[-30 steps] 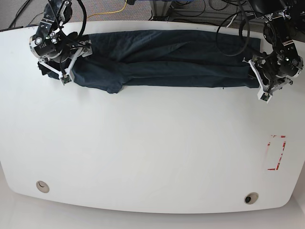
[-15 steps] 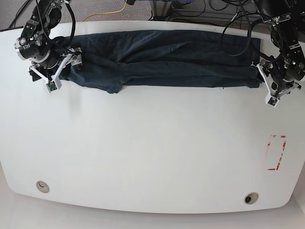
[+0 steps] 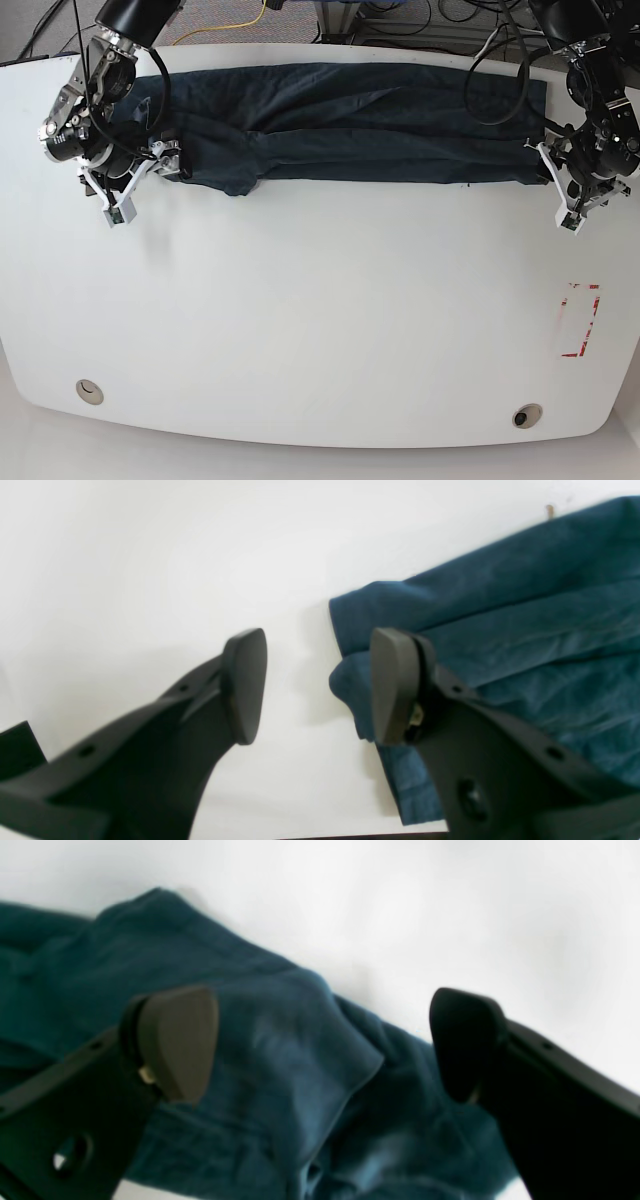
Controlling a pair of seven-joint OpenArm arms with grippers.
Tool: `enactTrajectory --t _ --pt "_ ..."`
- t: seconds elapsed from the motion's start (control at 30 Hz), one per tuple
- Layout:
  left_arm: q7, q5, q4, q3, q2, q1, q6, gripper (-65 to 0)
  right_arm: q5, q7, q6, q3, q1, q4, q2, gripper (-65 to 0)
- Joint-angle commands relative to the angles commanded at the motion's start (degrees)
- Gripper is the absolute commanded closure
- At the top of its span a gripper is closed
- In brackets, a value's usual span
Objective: Layout the t-shirt on the table in an organized manner, then fold the t-shirt properly
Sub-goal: 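Lay the folded edge down and open both grippers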
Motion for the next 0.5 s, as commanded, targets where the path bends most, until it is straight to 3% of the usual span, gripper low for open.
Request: enactTrajectory --t 0.33,0.5 --pt "0.0 0.0 -0.1 0.0 0.1 0.1 0.0 -31.2 0.2 -2.1 0.00 -0.1 0.1 -1.3 0.6 -64.7" --pt "0.0 0.0 -0.2 0.0 0.2 0.0 0.0 -31.2 4.6 -3.6 0.00 -0.2 0.0 -1.3 0.7 -55.3"
